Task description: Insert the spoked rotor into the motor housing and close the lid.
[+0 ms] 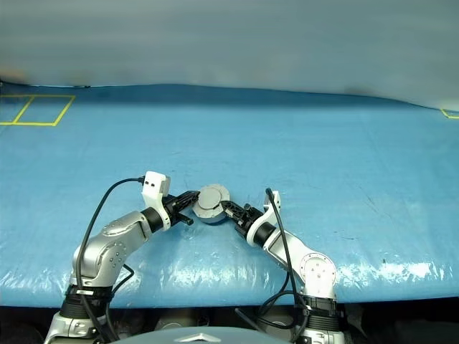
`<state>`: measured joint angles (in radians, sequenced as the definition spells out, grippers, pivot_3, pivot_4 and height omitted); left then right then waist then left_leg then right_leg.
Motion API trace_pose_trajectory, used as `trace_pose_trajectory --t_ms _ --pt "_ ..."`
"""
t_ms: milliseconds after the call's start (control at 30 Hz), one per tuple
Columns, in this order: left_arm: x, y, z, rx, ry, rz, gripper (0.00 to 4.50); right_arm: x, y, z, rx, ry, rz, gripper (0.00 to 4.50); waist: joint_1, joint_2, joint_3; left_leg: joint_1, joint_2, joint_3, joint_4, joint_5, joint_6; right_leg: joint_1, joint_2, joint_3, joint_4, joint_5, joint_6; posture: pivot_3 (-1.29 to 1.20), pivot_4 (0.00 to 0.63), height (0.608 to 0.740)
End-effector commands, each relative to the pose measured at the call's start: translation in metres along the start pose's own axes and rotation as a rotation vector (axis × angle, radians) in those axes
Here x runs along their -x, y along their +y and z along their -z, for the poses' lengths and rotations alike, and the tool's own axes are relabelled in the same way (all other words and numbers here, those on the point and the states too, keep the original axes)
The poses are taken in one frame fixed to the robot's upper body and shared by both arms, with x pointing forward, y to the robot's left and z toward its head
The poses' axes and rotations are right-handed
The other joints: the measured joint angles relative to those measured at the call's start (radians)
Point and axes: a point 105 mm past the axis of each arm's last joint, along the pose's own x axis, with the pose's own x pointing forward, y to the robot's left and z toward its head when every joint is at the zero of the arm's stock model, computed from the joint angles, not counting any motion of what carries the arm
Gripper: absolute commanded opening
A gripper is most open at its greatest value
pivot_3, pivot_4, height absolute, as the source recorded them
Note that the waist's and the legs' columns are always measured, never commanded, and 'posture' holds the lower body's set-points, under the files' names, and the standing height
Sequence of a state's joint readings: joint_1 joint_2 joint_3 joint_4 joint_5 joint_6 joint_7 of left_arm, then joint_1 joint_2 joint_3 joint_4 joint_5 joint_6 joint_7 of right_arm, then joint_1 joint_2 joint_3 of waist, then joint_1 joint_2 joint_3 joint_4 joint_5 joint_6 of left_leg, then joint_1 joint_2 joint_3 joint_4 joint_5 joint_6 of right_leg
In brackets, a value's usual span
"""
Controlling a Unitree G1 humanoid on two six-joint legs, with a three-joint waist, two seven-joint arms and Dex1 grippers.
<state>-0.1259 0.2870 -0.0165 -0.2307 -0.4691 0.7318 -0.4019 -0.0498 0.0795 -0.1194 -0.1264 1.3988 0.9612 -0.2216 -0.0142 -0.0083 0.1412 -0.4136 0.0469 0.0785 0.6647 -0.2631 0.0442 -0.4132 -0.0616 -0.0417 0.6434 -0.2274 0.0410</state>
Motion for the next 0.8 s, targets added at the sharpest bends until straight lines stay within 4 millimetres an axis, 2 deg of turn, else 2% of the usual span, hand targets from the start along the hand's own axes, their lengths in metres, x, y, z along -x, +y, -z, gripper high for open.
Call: trace_pose_trajectory --t_ms 33,167,200,300,533,633,667,800 --pt "-0.006 -0.011 0.006 0.028 0.012 0.058 0.0 -0.011 0.02 0.027 -0.031 0.079 -0.08 1.19 0.0 0.0 0.0 0.0 0.0 0.0 0.0 0.0 0.0 0.0 0.0 0.0 0.0 0.0 0.0 0.0 0.15 0.74" --pt "-0.006 -0.007 -0.004 0.072 -0.035 0.046 0.0 -0.01 0.02 0.03 -0.03 0.083 -0.079 1.19 -0.001 0.0 0.0 0.0 0.0 0.0 0.0 0.0 0.0 0.0 0.0 0.0 0.0 0.0 0.0 0.0 0.15 0.74" --pt "-0.005 -0.003 -0.01 0.119 -0.076 0.031 0.18 -0.009 0.02 0.029 -0.039 0.074 -0.075 1.19 -0.004 0.0 0.0 0.0 0.0 0.0 0.0 0.0 0.0 0.0 0.0 0.0 0.0 0.0 0.0 0.0 0.15 0.74" --pt "0.002 0.007 -0.017 0.242 -0.16 -0.011 0.9 -0.008 0.024 0.023 -0.094 0.018 -0.093 1.19 -0.005 0.0 0.0 -0.001 0.0 0.0 0.0 0.0 0.0 -0.001 0.0 0.0 0.0 0.0 0.0 0.0 0.15 0.74" --pt "0.025 0.024 -0.02 0.475 -0.288 -0.11 3.25 -0.003 0.036 0.012 -0.139 -0.056 -0.138 1.19 -0.007 -0.001 0.001 -0.002 0.0 -0.001 0.0 0.0 0.0 -0.002 0.001 0.0 0.0 0.001 0.001 0.0 0.15 0.74" --pt "0.036 0.024 -0.019 0.596 -0.349 -0.106 4.27 -0.001 0.043 0.003 -0.142 -0.09 -0.162 1.19 -0.006 -0.002 0.001 -0.003 0.0 -0.001 0.0 0.0 0.0 -0.002 0.0 0.0 -0.001 0.001 0.002 0.0 0.15 0.74" --pt "0.038 0.023 -0.018 0.646 -0.368 -0.1 4.5 0.0 0.046 0.0 -0.14 -0.102 -0.169 1.19 -0.005 -0.002 0.001 -0.003 0.0 -0.001 0.0 0.0 0.0 -0.002 0.0 0.0 -0.001 0.001 0.002 0.0 0.15 0.74" --pt "0.045 0.005 -0.013 0.906 -0.46 0.031 4.5 0.001 0.06 -0.019 -0.107 -0.164 -0.219 1.18 -0.001 -0.003 0.002 -0.004 -0.001 -0.001 0.002 -0.001 0.001 -0.002 0.0 0.0 -0.001 0.001 0.003 0.0 0.15 0.74"
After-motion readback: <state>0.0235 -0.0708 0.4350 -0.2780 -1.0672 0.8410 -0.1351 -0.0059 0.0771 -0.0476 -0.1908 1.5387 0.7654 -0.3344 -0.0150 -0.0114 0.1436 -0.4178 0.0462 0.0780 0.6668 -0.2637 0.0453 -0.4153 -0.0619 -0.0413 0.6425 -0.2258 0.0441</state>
